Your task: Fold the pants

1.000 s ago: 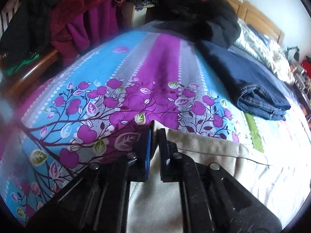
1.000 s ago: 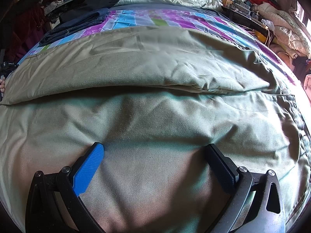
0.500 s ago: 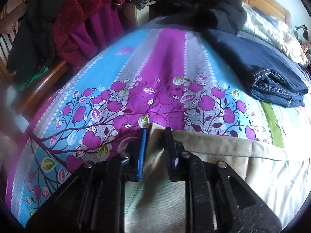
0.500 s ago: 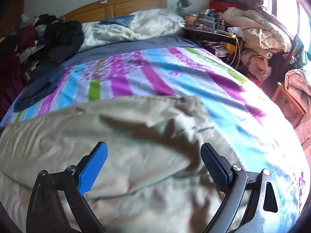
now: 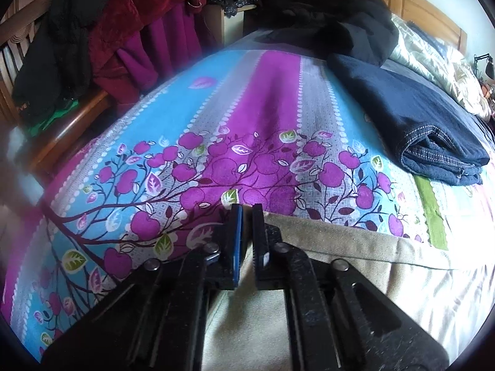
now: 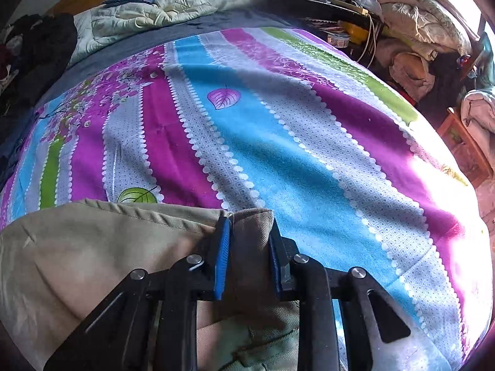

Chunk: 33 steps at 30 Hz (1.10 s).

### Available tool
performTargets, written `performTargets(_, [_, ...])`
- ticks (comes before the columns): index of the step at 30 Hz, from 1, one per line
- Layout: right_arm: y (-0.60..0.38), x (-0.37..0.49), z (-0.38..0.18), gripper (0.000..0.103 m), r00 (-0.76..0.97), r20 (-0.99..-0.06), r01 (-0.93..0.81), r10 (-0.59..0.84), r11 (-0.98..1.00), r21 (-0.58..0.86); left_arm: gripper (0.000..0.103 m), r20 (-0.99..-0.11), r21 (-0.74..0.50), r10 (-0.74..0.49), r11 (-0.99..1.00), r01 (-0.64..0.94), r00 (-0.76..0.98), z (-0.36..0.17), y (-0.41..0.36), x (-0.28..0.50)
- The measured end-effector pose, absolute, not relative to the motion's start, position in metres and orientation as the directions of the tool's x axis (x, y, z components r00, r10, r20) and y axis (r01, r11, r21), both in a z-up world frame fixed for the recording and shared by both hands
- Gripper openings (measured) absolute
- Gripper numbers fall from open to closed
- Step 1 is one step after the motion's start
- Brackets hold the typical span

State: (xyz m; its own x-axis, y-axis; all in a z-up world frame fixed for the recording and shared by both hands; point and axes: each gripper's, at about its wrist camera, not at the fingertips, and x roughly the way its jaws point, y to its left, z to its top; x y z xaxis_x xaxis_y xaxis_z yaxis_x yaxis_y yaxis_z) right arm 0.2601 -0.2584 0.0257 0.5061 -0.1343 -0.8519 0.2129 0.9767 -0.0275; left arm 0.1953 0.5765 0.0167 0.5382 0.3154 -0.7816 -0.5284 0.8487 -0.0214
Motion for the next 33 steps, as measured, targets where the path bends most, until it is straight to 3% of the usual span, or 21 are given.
performTargets(1, [-0.260,0.255,0.032,0.014,0.514,-0.849,0.225,-0.123,0.974,-0.005,0.005,-0.774,-0.023,0.323,0.845,-0.534,0.544,0.021,0.575,0.193])
performTargets(9, [-0.252,0.163,0.118,0.012,0.631,-0.775,0.189,-0.037,0.976,0.106,0.005,-0.683,-0.178,0.252,0.853,-0.490,0.686,0.087,0.569,0.131])
performTargets(13, [-0.259,0.066,0.159,0.012,0.696,-0.718,0.170,0.007,0.970,0.174,0.005,-0.602,-0.262,0.208,0.861,-0.437,0.771,0.126,0.556,0.055])
performTargets(17, [-0.288,-0.048,0.156,0.012,0.709,-0.704,0.217,0.028,0.942,0.256,0.005,-0.527,-0.420,0.181,0.794,-0.440,0.830,0.136,0.553,-0.054])
performTargets(20, [-0.311,-0.117,0.118,0.017,0.670,-0.740,0.282,0.055,0.903,0.323,0.005,-0.567,-0.439,0.212,0.741,-0.509,0.796,0.119,0.540,-0.123])
performTargets(25, [-0.346,-0.187,0.049,0.022,0.614,-0.782,0.474,0.113,0.739,0.479,0.003,-0.740,-0.427,0.238,0.557,-0.712,0.629,0.051,0.526,-0.215])
performTargets(27, [-0.352,-0.205,0.038,0.031,0.622,-0.769,0.519,0.148,0.658,0.546,0.003,-0.758,-0.459,0.218,0.492,-0.740,0.615,0.040,0.518,-0.237])
performTargets(28, [-0.352,-0.212,0.034,0.041,0.628,-0.758,0.526,0.175,0.622,0.580,0.003,-0.750,-0.490,0.203,0.469,-0.735,0.629,0.040,0.514,-0.242])
performTargets(30, [-0.348,-0.219,0.029,0.043,0.641,-0.728,0.508,0.241,0.579,0.638,0.009,-0.729,-0.543,0.169,0.446,-0.711,0.663,0.044,0.507,-0.243])
performTargets(31, [-0.345,-0.221,0.028,0.045,0.644,-0.714,0.492,0.275,0.566,0.662,0.017,-0.718,-0.570,0.147,0.436,-0.697,0.680,0.047,0.505,-0.237])
performTargets(33, [-0.334,-0.219,0.025,0.050,0.649,-0.673,0.459,0.354,0.524,0.718,0.043,-0.709,-0.607,0.114,0.403,-0.685,0.696,0.050,0.506,-0.225])
